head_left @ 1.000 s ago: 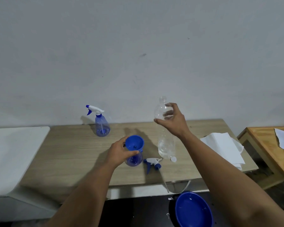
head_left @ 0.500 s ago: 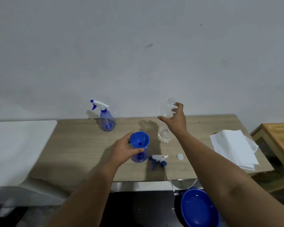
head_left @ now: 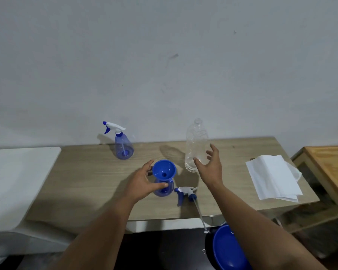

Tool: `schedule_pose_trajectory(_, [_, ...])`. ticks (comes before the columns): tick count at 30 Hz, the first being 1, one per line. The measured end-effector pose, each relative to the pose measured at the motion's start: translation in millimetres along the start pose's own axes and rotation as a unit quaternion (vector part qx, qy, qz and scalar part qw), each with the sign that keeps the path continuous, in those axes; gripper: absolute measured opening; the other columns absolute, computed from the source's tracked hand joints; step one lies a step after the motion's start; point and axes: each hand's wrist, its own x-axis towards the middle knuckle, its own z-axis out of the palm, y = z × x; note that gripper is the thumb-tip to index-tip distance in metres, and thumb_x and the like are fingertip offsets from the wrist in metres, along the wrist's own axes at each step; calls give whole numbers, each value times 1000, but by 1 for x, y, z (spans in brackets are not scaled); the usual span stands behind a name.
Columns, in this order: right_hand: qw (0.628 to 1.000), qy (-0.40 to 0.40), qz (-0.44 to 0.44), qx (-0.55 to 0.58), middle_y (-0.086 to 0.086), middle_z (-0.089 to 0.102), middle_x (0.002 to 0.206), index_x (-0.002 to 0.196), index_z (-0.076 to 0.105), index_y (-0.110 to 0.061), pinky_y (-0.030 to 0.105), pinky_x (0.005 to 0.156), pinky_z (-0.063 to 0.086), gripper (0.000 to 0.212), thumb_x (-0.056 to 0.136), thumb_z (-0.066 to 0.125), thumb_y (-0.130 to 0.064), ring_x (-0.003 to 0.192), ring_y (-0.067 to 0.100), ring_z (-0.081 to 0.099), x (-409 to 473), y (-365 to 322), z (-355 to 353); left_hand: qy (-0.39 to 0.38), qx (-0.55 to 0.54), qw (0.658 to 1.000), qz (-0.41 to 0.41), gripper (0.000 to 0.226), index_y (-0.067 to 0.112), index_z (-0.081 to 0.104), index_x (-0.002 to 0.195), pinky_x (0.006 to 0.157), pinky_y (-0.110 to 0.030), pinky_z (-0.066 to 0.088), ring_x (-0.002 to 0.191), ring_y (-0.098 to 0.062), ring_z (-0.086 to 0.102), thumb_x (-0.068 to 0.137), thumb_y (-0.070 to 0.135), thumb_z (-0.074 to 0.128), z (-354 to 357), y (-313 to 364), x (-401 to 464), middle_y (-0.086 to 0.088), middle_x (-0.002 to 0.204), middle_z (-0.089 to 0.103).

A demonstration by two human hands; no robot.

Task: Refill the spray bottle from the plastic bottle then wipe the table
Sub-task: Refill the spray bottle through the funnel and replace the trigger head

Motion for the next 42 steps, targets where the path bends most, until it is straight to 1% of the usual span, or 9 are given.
schedule_pose_trajectory(8, [999, -29, -6, 35, -8, 74, 98, 107, 73, -22, 30, 82, 57, 15, 96, 71, -12, 90, 6, 70, -38, -14, 21, -30, 52, 998, 13, 102, 38, 42, 147, 95, -18, 45, 120, -2, 54, 60, 44, 93, 1, -13, 7, 20, 131, 58])
schedule_pose_trajectory(12, [985, -124, -85, -88, -8, 67, 122, 125, 69, -26, 35, 94, 57, 41, 89, 76, -43, 105, 6, 66, -39, -62, 33, -35, 88, 995, 14, 55, 29, 62, 115, 77, -11, 44, 99, -2, 61, 67, 23, 89, 13, -22, 19, 17, 107, 66])
schedule_pose_trajectory(16, [860, -304, -118, -392, 7, 42, 153, 155, 39, -27, 46, 104, 52, 107, 68, 84, -69, 134, 31, 53, -30, -107, 52, -58, 73, 996, 14, 22, 3, 64, 109, 64, -14, 53, 73, -12, 69, 90, -8, 61, 34, -46, 38, -7, 87, 69])
schedule_pose_trajectory(19, [782, -341, -127, -506, 10, 45, 139, 144, 47, -19, 47, 94, 56, 95, 69, 89, -58, 117, 34, 59, -28, -120, 68, -65, -85, 993, -43, 24, 1, 62, 98, 58, -30, 59, 65, -19, 71, 97, -12, 42, 43, -41, 39, -18, 84, 66])
schedule_pose_trajectory(22, [748, -362, -125, -543, 7, 60, 125, 129, 59, -15, 44, 88, 60, 72, 71, 90, -44, 101, 27, 64, -27, -124, 79, -83, -58, 988, -115, 14, 23, 60, 93, 58, -5, 48, 63, 10, 64, 93, 11, 66, 43, -37, 37, 9, 78, 63])
schedule_pose_trajectory(24, [743, -364, -133, -546, 6, 68, 111, 117, 64, -14, 41, 84, 62, 59, 71, 89, -39, 96, 24, 66, -27, -124, 84, -122, -43, 983, -133, 20, 30, 57, 86, 62, 1, 43, 71, 24, 56, 87, 23, 76, 44, -30, 39, 18, 76, 59])
schedule_pose_trajectory(29, [744, -364, -149, -540, 7, 64, 113, 120, 65, -12, 34, 79, 50, 60, 73, 89, -42, 99, 18, 49, -25, -119, 90, -57, -200, 966, -153, 23, 4, 61, 86, 59, -29, 57, 73, -23, 59, 98, -1, 42, 39, -37, 35, -16, 82, 55])
schedule_pose_trajectory(37, [691, -391, -170, -583, 5, 69, 110, 121, 64, -13, 34, 77, 56, 62, 73, 91, -40, 97, 23, 66, -24, -129, 93, -35, -314, 921, -229, 12, -2, 63, 88, 75, -40, 52, 79, -32, 59, 83, 2, 52, 39, -48, 38, -18, 73, 58])
schedule_pose_trajectory(42, [803, -358, -68, -472, 8, 66, 116, 134, 47, -13, 39, 79, 58, 74, 74, 89, -26, 96, 26, 62, -12, -137, 52, -114, -43, 988, -97, 20, 20, 71, 106, 79, -33, 52, 84, -16, 65, 87, 24, 65, 30, -49, 46, -4, 97, 72])
